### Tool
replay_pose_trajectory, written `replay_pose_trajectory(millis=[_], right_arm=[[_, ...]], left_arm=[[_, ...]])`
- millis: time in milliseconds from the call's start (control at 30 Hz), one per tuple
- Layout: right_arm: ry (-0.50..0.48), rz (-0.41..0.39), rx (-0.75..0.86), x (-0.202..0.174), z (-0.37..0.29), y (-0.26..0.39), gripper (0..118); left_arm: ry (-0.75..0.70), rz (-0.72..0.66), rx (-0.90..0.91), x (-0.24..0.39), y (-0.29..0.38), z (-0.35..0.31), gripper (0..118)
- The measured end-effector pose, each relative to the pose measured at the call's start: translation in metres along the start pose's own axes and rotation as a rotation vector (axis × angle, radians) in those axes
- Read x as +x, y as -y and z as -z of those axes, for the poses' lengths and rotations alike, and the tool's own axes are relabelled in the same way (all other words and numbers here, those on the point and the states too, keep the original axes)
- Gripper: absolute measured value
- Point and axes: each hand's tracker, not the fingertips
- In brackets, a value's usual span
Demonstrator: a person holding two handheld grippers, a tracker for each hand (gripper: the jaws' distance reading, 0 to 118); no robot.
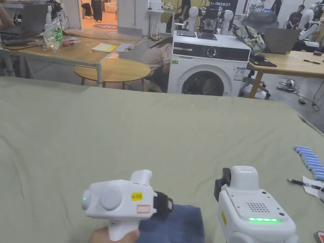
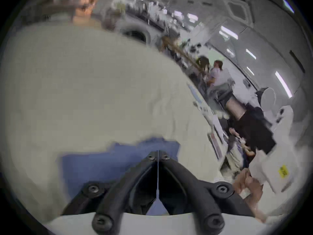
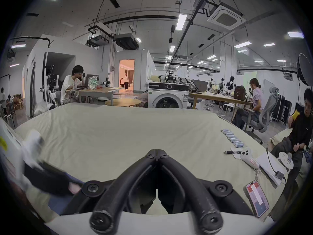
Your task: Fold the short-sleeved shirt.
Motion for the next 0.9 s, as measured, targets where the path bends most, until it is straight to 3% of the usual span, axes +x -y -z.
replay_pose_trajectory(millis=[200, 433, 533, 667, 900], right_arm=[[-0.014, 0.002, 0.059, -0.021, 0.004, -0.007, 0], [-0.026, 0.015, 0.172, -0.038, -0.004, -0.025, 0], [-0.025, 0.019, 0.213, -0.039, -0.007, -0.032, 0], [-0.028, 0.013, 0.214, -0.035, -0.013, -0.037, 0], [-0.132, -0.011, -0.114, -0.038, -0.025, 0.016, 0]], left_arm=[[-0.27, 0.171, 0.425, -0.018, 0.003, -0.084, 0], [-0.594, 0.327, 0.781, -0.019, 0.024, -0.12, 0], [-0.701, 0.369, 0.845, -0.018, 0.032, -0.122, 0], [-0.705, 0.353, 0.833, -0.022, 0.035, -0.123, 0], [-0.656, 0.301, 0.744, -0.031, 0.037, -0.126, 0]])
